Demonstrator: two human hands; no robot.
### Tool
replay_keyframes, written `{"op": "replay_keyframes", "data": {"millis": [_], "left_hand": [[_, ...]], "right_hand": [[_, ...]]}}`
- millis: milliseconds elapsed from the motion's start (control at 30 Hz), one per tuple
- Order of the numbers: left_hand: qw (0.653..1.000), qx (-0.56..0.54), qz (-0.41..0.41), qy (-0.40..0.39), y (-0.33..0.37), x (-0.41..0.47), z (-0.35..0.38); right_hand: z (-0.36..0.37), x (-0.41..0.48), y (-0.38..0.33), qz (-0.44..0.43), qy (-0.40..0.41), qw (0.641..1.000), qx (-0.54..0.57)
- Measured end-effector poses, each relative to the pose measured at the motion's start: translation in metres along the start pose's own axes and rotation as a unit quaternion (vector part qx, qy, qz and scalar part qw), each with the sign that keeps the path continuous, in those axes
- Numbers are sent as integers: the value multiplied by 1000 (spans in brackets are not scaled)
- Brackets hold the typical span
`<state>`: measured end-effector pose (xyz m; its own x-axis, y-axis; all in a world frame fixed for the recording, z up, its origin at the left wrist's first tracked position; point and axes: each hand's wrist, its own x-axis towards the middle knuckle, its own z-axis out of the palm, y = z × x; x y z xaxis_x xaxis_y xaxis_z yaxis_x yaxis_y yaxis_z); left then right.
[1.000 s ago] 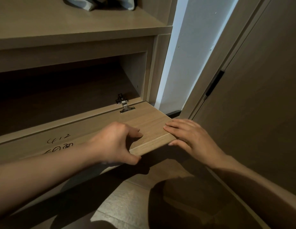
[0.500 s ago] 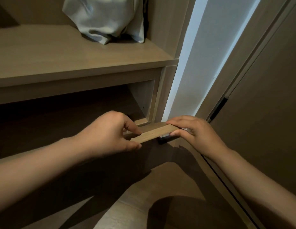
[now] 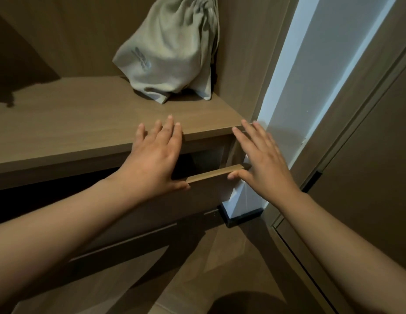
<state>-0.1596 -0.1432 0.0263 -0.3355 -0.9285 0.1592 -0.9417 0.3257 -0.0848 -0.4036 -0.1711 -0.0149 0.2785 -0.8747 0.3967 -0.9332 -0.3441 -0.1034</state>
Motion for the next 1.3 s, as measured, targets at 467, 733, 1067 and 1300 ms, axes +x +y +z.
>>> {"op": "replay_keyframes", "data": {"millis": [467,733,1067,1300], "left_hand": [[993,-42,12,106,-16,6,12],[996,16,-10,89,-18,22,20],[992,6,-26,121,-19,24,22],[991,-13,-47,124,-16,24,21]], "right_hand": [[9,39,-20,2,55,998,-33],[23,44,-14,16,87,996,-9],[35,45,-12,12,142,989,-31],[43,46,-8,11,181,983,0]]}}
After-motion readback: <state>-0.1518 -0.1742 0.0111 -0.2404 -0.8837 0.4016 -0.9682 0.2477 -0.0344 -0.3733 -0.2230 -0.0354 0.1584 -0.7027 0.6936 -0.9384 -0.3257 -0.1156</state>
